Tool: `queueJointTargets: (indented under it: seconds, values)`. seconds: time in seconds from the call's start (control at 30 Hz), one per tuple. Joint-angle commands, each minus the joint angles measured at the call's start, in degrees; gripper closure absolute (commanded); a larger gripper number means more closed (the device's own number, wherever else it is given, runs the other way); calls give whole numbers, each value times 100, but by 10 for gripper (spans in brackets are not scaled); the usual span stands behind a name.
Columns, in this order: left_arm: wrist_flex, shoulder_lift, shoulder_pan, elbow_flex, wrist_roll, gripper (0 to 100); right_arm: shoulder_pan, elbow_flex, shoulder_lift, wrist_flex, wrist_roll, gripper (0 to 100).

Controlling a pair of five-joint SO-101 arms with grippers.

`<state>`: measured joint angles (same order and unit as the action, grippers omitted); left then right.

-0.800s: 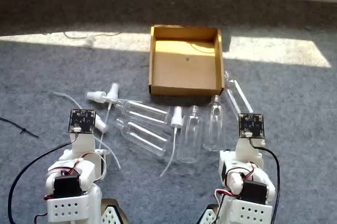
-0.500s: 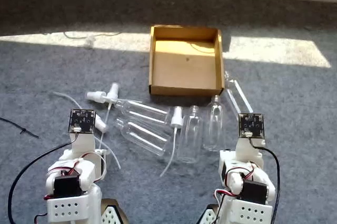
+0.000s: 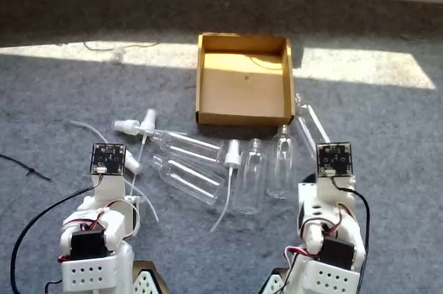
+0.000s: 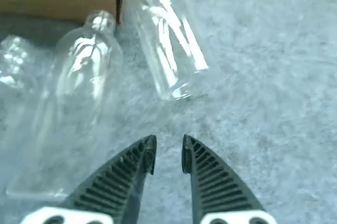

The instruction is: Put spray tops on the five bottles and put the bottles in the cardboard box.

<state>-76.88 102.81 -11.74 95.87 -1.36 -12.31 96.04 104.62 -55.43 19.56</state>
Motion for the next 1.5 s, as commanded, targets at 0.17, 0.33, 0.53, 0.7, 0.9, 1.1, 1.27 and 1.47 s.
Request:
queueJointTargets:
  seconds: [0.17,0.33,0.53,0.7,0.9,1.1,1.27,1.47]
  values:
    - [-35,92,-40,136,0,806,-40,-1587,-497,321,-35,925]
    - [-35,92,-40,136,0,806,418,-3442,-2958,40,-26,925]
    - [-35,92,-40,136,0,806,1138,-6615,-7116,-1323,642,890]
    - [-35,92,-40,136,0,806,1385,-9130,-9877,-2624,1011,775]
    - [-35,92,-40,136,0,806,1367,-11231,-11793,-3002,1046,771]
    - [-35,92,-40,136,0,806,1367,-12233,-12778,-3002,1116,768]
    - [-35,92,-40,136,0,806,1367,-12347,-13244,-3011,1336,768]
    - [-35,92,-40,136,0,806,1191,-12382,-13534,-3011,1327,768]
